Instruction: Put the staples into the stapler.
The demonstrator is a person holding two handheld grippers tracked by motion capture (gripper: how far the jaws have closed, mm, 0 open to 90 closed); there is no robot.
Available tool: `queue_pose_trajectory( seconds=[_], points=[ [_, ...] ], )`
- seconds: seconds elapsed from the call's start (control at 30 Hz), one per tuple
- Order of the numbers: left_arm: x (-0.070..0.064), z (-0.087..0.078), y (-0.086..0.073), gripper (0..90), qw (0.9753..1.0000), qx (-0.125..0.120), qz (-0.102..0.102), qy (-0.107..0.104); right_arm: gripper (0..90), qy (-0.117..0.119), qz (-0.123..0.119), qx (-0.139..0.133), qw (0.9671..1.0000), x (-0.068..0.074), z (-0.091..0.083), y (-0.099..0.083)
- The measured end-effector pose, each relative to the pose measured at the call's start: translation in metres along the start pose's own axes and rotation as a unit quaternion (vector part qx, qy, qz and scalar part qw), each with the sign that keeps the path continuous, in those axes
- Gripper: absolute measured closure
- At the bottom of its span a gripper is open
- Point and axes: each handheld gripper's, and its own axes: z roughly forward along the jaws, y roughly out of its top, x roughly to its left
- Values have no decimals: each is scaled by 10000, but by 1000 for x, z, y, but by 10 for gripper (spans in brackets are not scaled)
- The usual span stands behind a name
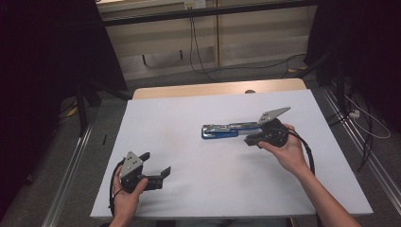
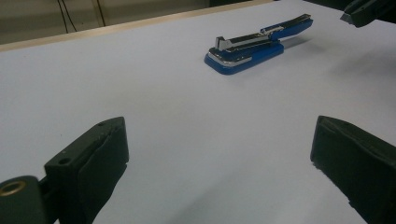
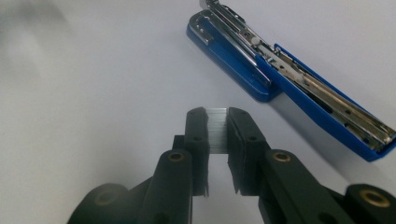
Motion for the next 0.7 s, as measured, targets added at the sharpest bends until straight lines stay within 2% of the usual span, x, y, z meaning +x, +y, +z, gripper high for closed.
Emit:
queue_pose_trajectory(
  seconds=[0.13,0.2,0.7],
  points=[
    [1,0,0,45,9999,-37,-93,-39,787,25,-9,-72,10000,-1,3,9],
    [1,0,0,45,10000,-31,-80,-38,787,69,-6,-118,9999,-4,5,10],
    [1,0,0,45,10000,-11,-57,-49,788,-30,104,-338,9994,-13,13,26]
  ],
)
